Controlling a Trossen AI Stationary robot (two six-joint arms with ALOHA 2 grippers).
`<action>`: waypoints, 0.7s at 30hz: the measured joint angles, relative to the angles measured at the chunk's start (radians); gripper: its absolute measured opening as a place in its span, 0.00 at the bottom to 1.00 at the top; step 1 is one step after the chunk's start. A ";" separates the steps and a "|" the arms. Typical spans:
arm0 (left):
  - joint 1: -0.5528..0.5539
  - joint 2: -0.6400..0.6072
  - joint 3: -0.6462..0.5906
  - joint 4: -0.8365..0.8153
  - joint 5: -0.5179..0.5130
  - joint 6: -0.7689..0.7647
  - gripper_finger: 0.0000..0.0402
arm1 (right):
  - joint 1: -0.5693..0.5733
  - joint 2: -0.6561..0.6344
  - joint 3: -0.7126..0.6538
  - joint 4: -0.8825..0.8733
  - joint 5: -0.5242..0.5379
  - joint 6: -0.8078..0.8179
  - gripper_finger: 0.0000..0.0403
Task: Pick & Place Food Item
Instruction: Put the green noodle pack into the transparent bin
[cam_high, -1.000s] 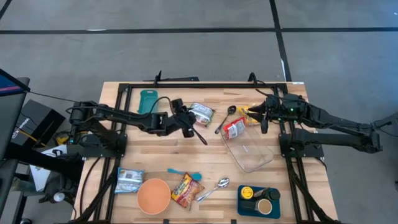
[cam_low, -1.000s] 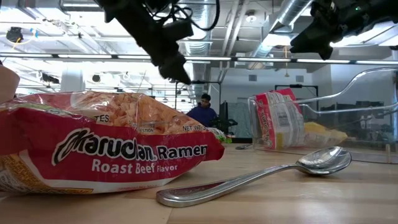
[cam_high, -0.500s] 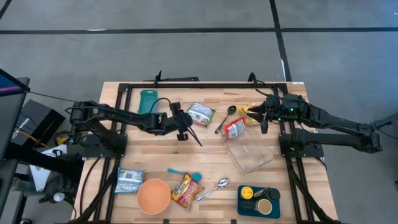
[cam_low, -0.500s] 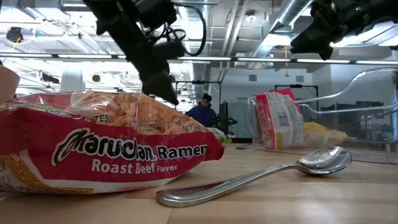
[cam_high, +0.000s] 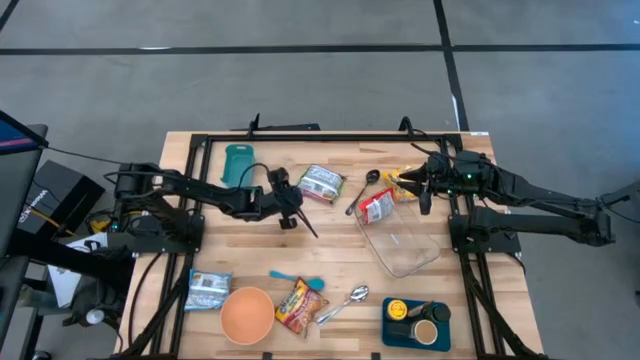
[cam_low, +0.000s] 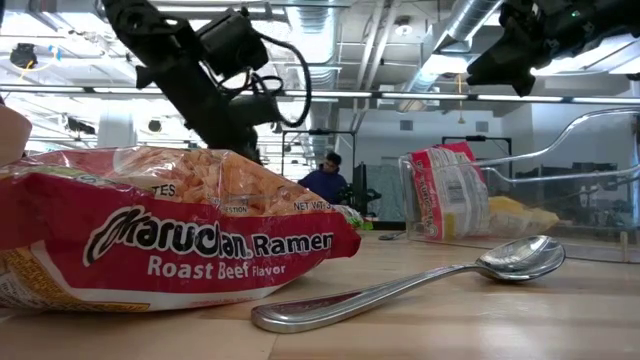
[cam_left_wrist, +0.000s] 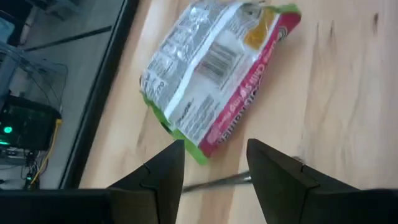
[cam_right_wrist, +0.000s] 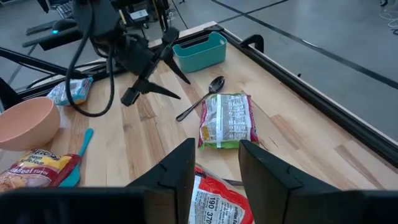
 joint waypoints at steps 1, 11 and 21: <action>0.000 0.009 -0.002 0.024 -0.003 0.001 0.42 | 0.000 0.000 0.000 0.001 0.000 0.000 0.29; 0.040 0.129 -0.008 0.094 -0.002 0.006 0.42 | 0.006 0.002 0.000 0.006 0.000 0.000 0.29; 0.077 0.180 -0.008 0.157 -0.002 0.004 0.42 | 0.006 0.002 0.000 0.005 0.000 0.000 0.29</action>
